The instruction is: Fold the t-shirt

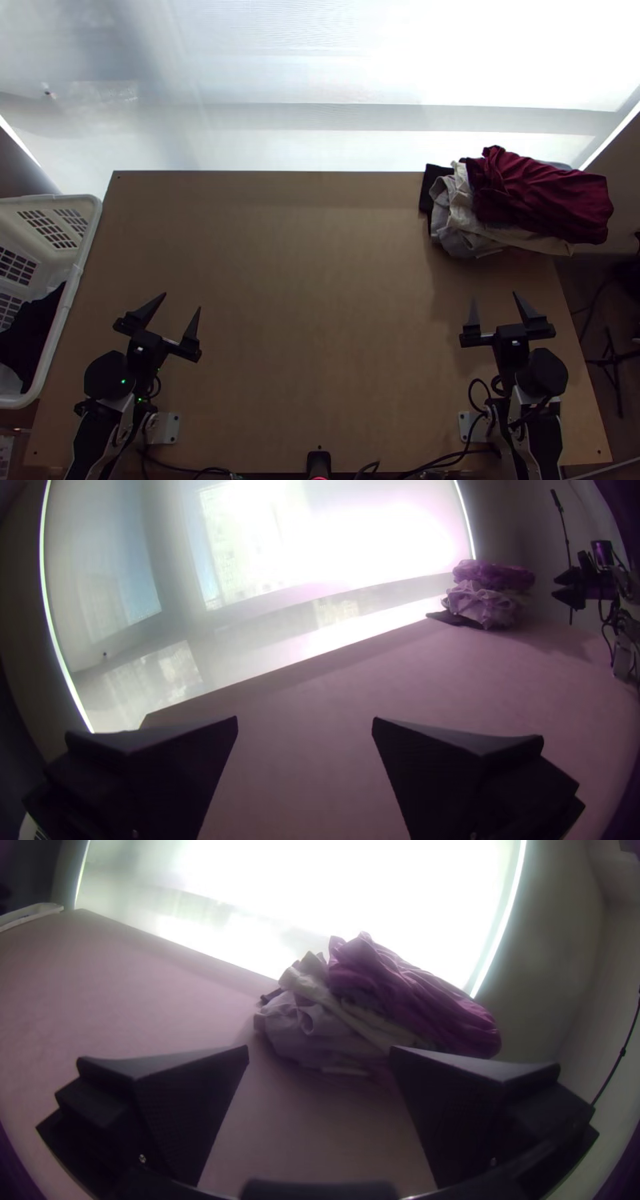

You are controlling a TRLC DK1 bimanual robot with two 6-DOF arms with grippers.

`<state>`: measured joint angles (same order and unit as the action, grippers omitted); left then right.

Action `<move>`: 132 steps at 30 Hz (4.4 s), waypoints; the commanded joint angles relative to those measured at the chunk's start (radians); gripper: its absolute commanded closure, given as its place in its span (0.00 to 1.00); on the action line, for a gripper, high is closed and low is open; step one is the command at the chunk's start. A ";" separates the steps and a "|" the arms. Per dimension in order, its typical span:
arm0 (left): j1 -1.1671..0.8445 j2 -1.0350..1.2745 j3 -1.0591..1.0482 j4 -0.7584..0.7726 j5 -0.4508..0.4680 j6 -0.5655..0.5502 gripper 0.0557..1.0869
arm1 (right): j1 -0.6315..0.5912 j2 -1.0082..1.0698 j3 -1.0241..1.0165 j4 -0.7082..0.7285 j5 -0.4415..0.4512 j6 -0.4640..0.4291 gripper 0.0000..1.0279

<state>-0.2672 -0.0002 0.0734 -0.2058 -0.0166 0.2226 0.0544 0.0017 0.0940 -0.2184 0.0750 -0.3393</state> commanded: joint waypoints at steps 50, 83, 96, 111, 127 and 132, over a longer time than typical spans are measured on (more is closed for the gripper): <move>1.241 1.853 1.508 -0.615 0.110 0.222 0.05 | -0.008 1.133 1.739 -0.885 0.201 0.181 0.04; 1.352 2.550 1.813 -0.521 -0.029 0.331 0.05 | 0.055 1.209 1.833 -0.969 0.281 0.197 0.04; 1.309 2.639 1.826 -0.465 -0.026 0.302 0.05 | 0.111 1.244 1.886 -0.986 0.348 0.197 0.05; 1.281 2.775 1.942 -0.477 0.001 0.284 0.94 | 0.116 1.265 1.928 -1.010 0.376 0.195 0.05; 1.269 2.103 1.954 -0.762 0.366 0.224 0.96 | 0.139 1.307 1.980 -1.009 0.384 0.192 0.05; 1.180 1.697 1.956 -0.822 0.415 0.231 0.96 | 0.137 1.307 1.983 -1.009 0.384 0.200 0.05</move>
<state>0.9909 2.1483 2.0251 -0.9558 0.3084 0.4564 0.1867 1.3018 2.0640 -1.2285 0.4568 -0.1455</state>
